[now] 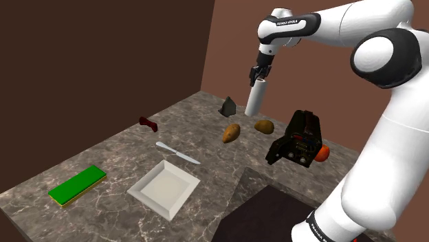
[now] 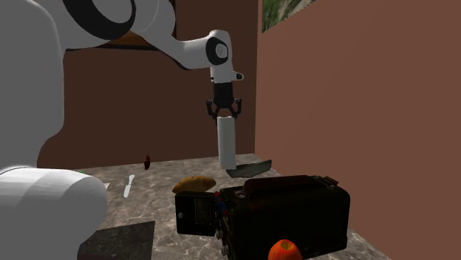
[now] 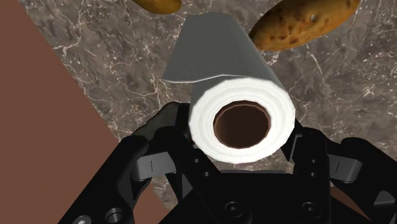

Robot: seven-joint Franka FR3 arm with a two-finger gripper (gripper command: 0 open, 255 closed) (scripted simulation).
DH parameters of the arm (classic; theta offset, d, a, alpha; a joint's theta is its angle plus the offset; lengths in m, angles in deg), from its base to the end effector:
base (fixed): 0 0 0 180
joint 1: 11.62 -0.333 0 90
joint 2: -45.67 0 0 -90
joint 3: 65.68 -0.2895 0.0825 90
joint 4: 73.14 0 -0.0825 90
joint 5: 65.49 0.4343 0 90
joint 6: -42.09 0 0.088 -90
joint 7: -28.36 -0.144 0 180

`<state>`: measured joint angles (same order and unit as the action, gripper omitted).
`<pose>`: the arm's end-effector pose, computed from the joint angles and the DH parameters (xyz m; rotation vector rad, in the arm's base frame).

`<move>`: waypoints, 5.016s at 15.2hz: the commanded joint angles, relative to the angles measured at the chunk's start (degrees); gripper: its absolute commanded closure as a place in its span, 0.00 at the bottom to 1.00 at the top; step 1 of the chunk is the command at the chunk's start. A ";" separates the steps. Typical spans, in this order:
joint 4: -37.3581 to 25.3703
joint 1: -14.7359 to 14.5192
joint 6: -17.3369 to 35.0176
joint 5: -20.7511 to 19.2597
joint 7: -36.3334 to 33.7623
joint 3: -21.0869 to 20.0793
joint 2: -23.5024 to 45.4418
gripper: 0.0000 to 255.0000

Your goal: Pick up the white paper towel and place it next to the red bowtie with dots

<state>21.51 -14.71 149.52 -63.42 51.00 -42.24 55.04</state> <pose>0.6284 -0.2172 0.4499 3.0853 0.0581 0.0882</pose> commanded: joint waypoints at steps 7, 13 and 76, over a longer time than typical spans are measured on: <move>1.78 -6.33 0.01 -2.02 -10.92 -4.13 -1.74 1.00; -0.14 -10.61 -0.88 -2.56 -18.53 -7.30 -0.43 1.00; -14.19 -22.48 -0.54 -2.50 -38.54 -14.88 15.06 0.00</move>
<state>7.34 -37.19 148.99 -65.93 12.45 -57.12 70.09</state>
